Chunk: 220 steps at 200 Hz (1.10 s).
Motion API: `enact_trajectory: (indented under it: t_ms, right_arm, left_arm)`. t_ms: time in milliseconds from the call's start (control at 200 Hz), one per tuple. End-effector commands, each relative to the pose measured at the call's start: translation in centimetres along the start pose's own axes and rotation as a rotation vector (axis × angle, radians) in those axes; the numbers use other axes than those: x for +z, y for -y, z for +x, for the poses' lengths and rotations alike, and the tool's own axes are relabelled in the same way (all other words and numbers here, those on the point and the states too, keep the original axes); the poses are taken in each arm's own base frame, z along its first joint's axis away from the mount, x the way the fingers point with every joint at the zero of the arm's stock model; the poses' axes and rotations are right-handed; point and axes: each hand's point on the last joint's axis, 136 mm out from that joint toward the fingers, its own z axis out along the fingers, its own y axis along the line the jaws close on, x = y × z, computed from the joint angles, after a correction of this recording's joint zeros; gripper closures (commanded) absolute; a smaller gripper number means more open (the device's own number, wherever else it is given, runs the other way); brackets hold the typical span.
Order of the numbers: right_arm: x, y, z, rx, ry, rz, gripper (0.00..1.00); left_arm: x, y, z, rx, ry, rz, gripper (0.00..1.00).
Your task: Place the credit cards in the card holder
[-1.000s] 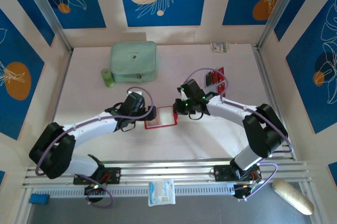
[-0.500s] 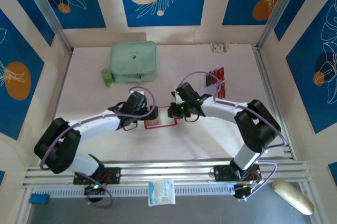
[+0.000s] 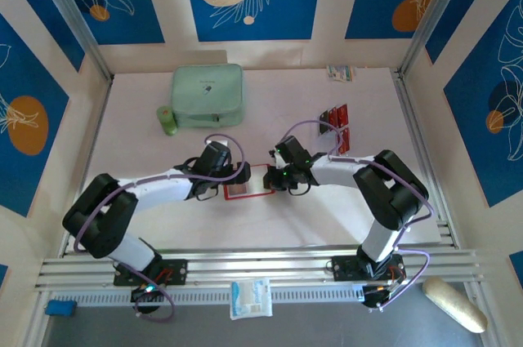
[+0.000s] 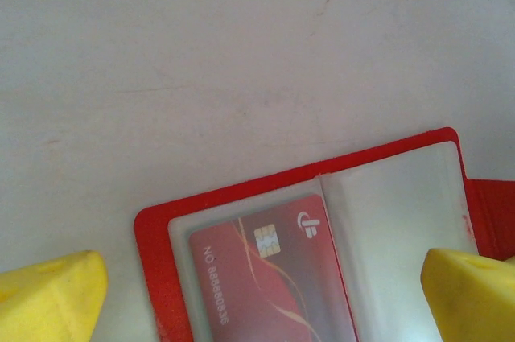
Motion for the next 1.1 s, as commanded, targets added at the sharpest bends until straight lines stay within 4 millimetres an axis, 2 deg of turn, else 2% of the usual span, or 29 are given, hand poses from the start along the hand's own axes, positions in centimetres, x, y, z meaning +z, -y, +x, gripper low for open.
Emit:
enact_trajectory:
  t_ms: [0,350,625,1095]
  right_arm:
    - [0.5,1.6,1.5,0.041,-0.037,0.028,1.0]
    - [0.6,1.8,1.7,0.047,-0.039,0.027,1.0]
    - [0.5,1.7,1.7,0.048,-0.035,0.024,1.0]
    - [0.5,0.9,0.9,0.051,-0.031,0.003,1.0]
  left_arm:
    - [0.6,0.5,-0.9,-0.025,0.022,0.026,0.0]
    - [1.8,-0.1,-0.4,-0.024,0.015,0.003,0.0]
    - [2.1,1.2,-0.2,-0.024,-0.007,0.069,0.0]
    - [-1.8,5.4,-2.9,-0.12,0.062,0.281,0.0]
